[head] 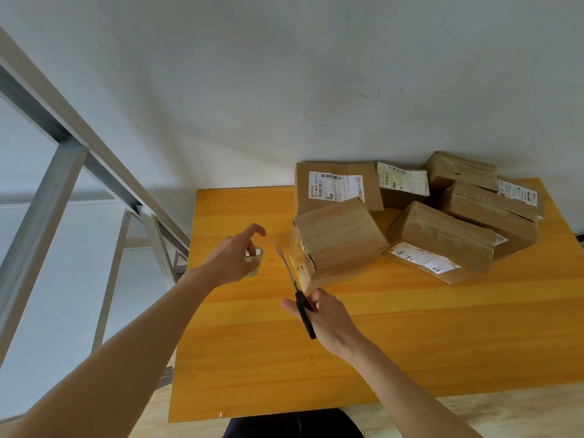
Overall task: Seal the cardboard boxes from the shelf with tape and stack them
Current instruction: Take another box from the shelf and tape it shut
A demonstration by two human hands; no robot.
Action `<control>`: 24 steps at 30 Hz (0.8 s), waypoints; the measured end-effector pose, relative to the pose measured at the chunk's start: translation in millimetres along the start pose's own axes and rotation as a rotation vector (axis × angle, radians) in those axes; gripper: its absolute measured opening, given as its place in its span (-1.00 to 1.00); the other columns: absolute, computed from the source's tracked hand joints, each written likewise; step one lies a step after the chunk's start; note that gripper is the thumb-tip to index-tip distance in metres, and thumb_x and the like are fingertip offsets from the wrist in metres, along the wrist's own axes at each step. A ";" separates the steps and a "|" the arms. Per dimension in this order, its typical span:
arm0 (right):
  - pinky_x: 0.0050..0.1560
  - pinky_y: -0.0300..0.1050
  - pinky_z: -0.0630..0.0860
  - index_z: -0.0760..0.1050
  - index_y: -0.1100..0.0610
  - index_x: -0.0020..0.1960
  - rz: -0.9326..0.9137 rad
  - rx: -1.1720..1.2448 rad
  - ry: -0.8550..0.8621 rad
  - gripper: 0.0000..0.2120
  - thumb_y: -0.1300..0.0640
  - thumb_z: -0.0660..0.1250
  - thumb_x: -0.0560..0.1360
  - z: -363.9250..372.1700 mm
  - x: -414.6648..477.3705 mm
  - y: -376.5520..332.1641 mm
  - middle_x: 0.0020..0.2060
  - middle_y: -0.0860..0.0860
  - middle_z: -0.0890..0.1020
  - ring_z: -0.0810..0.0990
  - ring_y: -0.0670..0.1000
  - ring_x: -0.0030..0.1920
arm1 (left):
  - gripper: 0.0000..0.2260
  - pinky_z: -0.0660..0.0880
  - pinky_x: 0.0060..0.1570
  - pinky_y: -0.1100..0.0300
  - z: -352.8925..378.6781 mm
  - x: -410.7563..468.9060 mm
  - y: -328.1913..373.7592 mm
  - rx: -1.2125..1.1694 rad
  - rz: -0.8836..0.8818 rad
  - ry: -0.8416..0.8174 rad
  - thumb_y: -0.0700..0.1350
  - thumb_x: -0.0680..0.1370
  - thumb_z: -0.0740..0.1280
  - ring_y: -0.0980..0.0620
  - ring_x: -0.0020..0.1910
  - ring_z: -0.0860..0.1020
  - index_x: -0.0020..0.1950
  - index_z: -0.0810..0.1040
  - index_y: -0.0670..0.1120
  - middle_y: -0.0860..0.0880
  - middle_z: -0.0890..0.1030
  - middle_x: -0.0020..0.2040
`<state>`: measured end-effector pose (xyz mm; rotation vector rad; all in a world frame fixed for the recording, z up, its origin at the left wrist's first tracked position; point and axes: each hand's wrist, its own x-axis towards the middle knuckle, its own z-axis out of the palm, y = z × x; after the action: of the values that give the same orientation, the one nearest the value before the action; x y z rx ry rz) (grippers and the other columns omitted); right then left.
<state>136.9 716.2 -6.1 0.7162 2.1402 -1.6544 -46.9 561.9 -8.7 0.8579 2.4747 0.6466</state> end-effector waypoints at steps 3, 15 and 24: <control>-0.33 -0.19 0.31 0.30 0.06 -0.18 0.072 -0.057 -0.087 -0.43 -0.45 0.33 0.35 3.8 0.6 15.0 -0.40 -0.09 0.33 0.31 -0.12 -0.47 | -0.78 0.52 -0.17 0.02 9.3 -5.6 -6.4 0.049 -0.023 0.021 -0.12 0.58 0.29 -0.05 -0.13 0.54 0.21 0.46 0.08 0.08 0.53 -0.08; 0.14 -0.11 0.36 0.29 0.10 0.26 -0.024 -0.984 0.137 -0.52 -0.24 0.18 0.54 9.3 -0.7 93.5 0.16 -0.02 0.47 0.44 0.03 0.18 | -0.75 0.49 0.07 0.07 54.6 -32.4 -9.9 0.289 0.020 -0.098 -0.07 0.64 0.18 0.00 0.17 0.52 0.26 0.56 0.03 0.08 0.52 0.24; 0.24 -0.09 0.37 0.25 0.16 0.38 -0.101 -1.047 0.073 -0.59 0.01 0.21 0.61 12.4 0.3 100.9 0.29 0.05 0.40 0.38 0.06 0.31 | -0.71 0.35 -0.14 0.18 87.5 -43.9 2.0 0.580 -0.002 -0.115 -0.30 0.55 0.16 -0.02 0.09 0.50 0.19 0.52 -0.06 -0.02 0.47 0.18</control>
<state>194.6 723.9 -89.5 0.3223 2.6579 -0.3491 32.4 559.0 -66.2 1.0559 2.5837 -0.1414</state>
